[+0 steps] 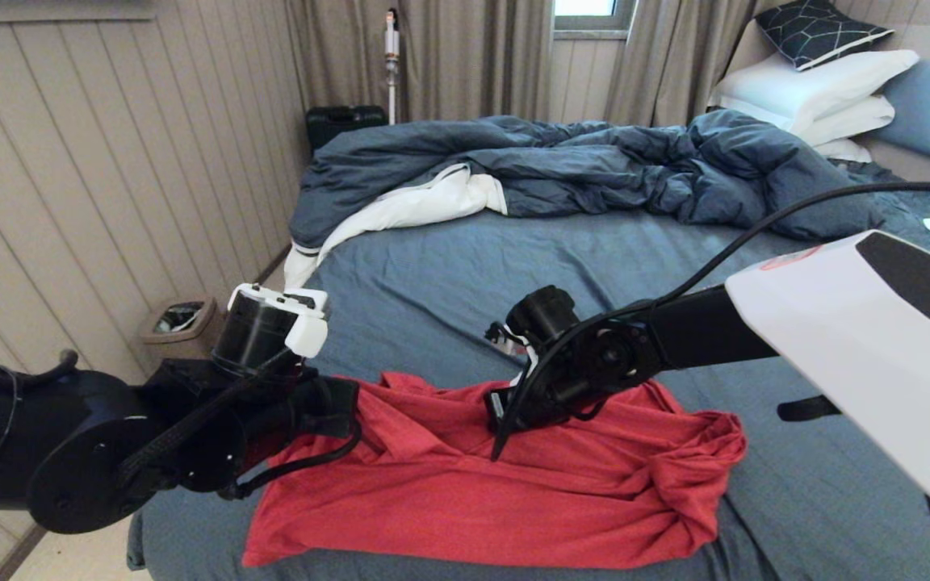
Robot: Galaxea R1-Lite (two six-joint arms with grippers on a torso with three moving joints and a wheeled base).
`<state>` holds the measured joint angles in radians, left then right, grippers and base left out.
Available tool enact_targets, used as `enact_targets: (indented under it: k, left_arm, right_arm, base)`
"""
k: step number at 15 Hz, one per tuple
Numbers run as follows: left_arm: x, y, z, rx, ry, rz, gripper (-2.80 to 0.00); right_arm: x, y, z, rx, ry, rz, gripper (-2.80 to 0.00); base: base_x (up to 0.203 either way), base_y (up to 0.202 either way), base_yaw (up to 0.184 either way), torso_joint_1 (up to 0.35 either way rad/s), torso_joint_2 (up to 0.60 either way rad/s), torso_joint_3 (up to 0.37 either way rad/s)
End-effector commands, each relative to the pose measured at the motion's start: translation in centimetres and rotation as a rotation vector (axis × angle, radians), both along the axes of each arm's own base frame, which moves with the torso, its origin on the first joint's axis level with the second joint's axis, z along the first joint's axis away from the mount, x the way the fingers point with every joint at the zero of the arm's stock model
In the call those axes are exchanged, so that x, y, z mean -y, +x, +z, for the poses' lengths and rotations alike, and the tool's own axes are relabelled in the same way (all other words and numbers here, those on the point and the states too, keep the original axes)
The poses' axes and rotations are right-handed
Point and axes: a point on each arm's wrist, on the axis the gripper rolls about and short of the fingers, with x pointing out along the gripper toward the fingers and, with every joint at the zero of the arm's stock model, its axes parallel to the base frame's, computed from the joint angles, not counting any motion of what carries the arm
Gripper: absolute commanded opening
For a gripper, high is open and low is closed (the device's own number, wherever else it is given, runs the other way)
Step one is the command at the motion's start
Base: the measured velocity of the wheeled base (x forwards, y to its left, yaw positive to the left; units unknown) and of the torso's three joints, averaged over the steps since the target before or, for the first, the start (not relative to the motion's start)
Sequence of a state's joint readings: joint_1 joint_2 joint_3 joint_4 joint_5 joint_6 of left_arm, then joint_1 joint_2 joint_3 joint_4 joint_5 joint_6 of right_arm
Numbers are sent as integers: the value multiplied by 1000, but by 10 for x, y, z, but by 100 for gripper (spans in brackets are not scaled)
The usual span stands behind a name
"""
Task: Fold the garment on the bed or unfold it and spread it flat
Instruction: Unford the red T-shirt
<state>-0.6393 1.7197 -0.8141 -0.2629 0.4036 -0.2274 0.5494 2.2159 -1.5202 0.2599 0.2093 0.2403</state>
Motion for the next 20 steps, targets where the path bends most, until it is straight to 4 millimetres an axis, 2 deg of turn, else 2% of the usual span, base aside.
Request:
enact_targets:
  k: [1,8,11,13,16,17,20]
  left_arm:
    - [-1,9,4,17,-12,22,-280]
    - [-2,82,-25,-12,33,125,-280]
    - [0,102,-34,-10,57,133,-280]
    - [-1,109,-36,-8,73,131,-280]
    - [-2,107,-37,-10,88,129,-280]
    - [-3,106,-35,-6,105,132,0]
    - [-4,105,-33,4,114,146,0]
  right_arm:
    - [-3,1,-8,-13,-9,-1,-280]
    - [4,5,-1,20,-1,-51,-280]
    - [10,9,4,42,-2,-75,-280]
    - [15,9,10,56,4,-86,-280]
    - [19,10,15,65,8,-98,-280]
    - [20,11,16,68,9,-101,-280]
    - [21,11,17,69,10,-101,-280]
  base:
    - [0,0,0,0,0,0]
    - [0,0,0,0,0,0]
    - [0,0,0,0,0,0]
    - [0,0,0,0,0,0]
    - [0,0,0,0,0,0]
    - [0,0,0,0,0,0]
    - [0,0,0,0,0,0]
